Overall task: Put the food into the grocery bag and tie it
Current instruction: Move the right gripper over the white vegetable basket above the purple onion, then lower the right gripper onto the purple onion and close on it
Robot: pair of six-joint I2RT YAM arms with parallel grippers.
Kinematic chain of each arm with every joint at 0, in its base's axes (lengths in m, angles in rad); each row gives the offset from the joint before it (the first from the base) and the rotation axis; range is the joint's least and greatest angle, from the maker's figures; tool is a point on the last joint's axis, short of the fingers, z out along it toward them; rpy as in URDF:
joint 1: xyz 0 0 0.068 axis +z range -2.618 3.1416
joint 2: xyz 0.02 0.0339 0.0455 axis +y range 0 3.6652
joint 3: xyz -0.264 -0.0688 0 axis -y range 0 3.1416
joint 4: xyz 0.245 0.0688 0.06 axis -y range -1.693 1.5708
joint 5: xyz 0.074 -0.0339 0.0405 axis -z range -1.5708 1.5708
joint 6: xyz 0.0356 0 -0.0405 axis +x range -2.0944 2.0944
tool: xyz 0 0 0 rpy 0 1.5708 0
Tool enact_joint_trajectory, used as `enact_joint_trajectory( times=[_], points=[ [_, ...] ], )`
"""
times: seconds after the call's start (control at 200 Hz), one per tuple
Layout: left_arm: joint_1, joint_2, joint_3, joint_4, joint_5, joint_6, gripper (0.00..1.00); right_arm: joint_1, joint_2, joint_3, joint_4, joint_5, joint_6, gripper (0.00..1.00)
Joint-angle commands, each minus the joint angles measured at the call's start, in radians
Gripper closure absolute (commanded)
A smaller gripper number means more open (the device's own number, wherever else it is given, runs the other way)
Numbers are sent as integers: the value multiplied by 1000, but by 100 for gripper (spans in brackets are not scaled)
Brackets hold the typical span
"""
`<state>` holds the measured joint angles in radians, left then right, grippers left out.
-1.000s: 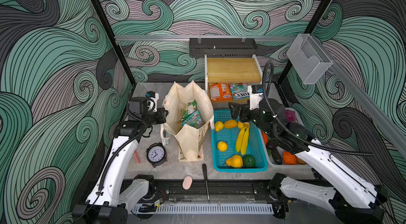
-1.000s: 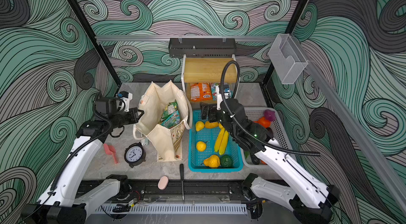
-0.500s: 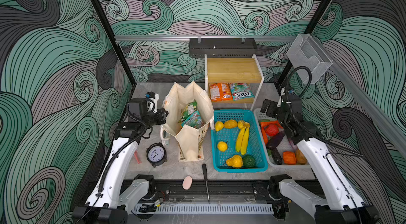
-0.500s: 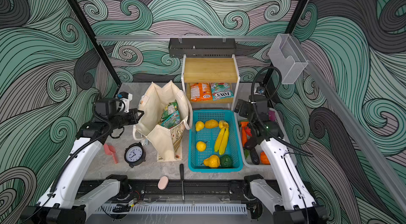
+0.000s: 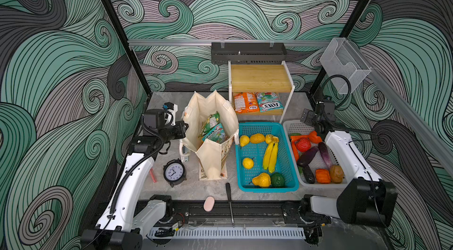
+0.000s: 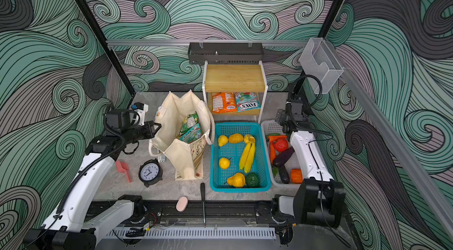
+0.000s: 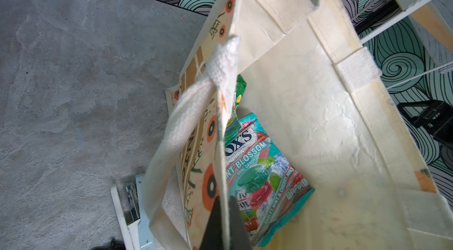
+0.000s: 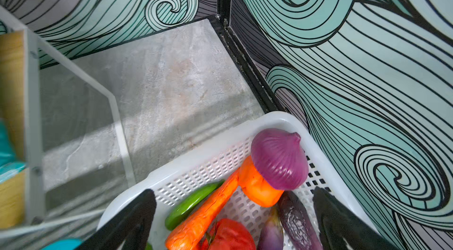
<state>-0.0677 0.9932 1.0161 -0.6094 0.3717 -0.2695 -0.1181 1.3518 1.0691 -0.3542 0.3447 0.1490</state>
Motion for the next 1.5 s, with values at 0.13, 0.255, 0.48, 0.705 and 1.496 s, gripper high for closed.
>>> enact_joint_trajectory(
  times=[0.13, 0.255, 0.48, 0.705, 1.496],
  points=[
    [2, 26, 1, 13, 20, 13, 100, -75, 52, -26, 129, 8, -21, 0],
    [2, 47, 10, 8, 26, 11, 100, -111, 99, -55, 207, -18, 7, 0],
    [2, 61, 10, 6, 34, 10, 100, -137, 187, -43, 251, -51, 24, 0],
    [2, 64, 12, 5, 39, 9, 100, -148, 238, -39, 278, -60, 27, 0],
    [2, 53, 4, 6, 42, 13, 100, -150, 290, -55, 265, -109, 50, 11]
  ],
)
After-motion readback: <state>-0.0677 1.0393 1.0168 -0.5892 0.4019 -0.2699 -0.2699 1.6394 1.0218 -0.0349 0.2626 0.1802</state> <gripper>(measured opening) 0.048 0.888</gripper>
